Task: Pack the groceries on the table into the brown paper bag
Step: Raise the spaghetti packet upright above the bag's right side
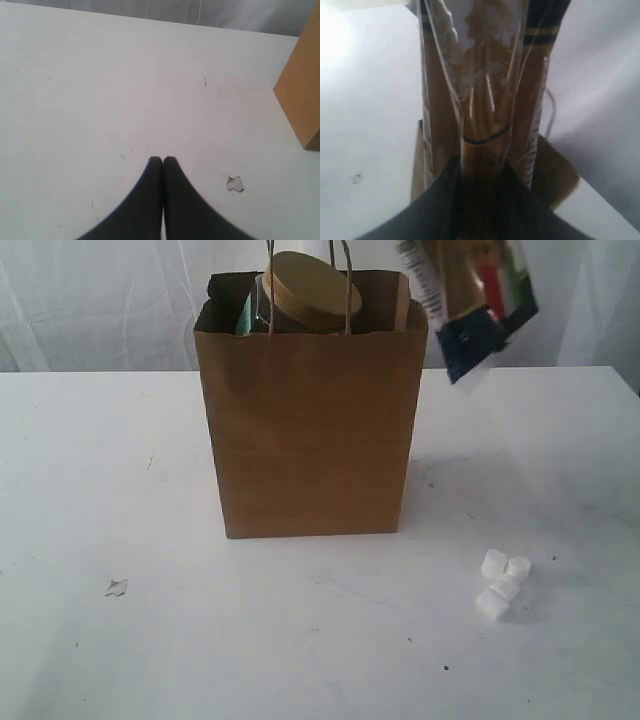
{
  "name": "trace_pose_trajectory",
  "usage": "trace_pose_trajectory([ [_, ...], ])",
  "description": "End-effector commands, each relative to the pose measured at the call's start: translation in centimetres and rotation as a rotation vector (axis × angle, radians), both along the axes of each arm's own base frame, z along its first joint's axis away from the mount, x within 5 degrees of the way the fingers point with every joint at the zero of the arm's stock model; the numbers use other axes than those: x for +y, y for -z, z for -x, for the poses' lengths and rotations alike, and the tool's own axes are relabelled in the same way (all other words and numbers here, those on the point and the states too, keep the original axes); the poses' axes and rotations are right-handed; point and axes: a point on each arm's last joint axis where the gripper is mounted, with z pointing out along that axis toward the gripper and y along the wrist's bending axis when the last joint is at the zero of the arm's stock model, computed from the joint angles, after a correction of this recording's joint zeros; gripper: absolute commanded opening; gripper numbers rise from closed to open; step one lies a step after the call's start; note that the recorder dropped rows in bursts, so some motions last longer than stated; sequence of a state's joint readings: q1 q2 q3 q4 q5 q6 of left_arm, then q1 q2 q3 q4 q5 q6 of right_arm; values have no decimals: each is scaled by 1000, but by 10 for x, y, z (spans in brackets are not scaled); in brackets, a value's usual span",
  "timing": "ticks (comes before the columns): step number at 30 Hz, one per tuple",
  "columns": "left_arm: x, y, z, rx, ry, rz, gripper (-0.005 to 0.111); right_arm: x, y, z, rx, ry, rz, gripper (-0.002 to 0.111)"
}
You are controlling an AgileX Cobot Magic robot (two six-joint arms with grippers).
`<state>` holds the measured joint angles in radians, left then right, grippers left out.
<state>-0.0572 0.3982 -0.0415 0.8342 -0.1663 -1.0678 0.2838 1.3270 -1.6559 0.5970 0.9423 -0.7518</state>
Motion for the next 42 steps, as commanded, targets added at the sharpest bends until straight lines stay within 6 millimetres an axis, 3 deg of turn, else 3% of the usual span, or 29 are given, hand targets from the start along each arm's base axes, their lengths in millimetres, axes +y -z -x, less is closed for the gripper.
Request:
trace_pose_trajectory([
  [1,0,1,1,-1,5,-6,0,-26,-27,-3,-161,122,-76,0],
  [6,0,1,1,-1,5,-6,0,-45,-29,-16,-220,216,-61,0],
  [12,0,1,1,-1,5,-6,0,-57,-18,-59,-304,246,-122,0],
  [18,0,1,1,-1,5,-6,0,-62,13,-119,-355,142,-308,0],
  [23,0,1,1,-1,5,-6,0,-70,39,-147,-361,13,-430,0],
  [26,0,1,1,-1,5,-6,0,-67,61,-162,-351,-55,-402,0],
  [30,0,1,1,-1,5,-6,0,-63,73,-172,-325,-137,-417,0],
  [37,0,1,1,-1,5,-6,0,-60,74,-176,-357,-226,-410,0],
  [42,0,1,1,-1,5,-6,0,-79,76,-193,-393,-134,-381,0],
])
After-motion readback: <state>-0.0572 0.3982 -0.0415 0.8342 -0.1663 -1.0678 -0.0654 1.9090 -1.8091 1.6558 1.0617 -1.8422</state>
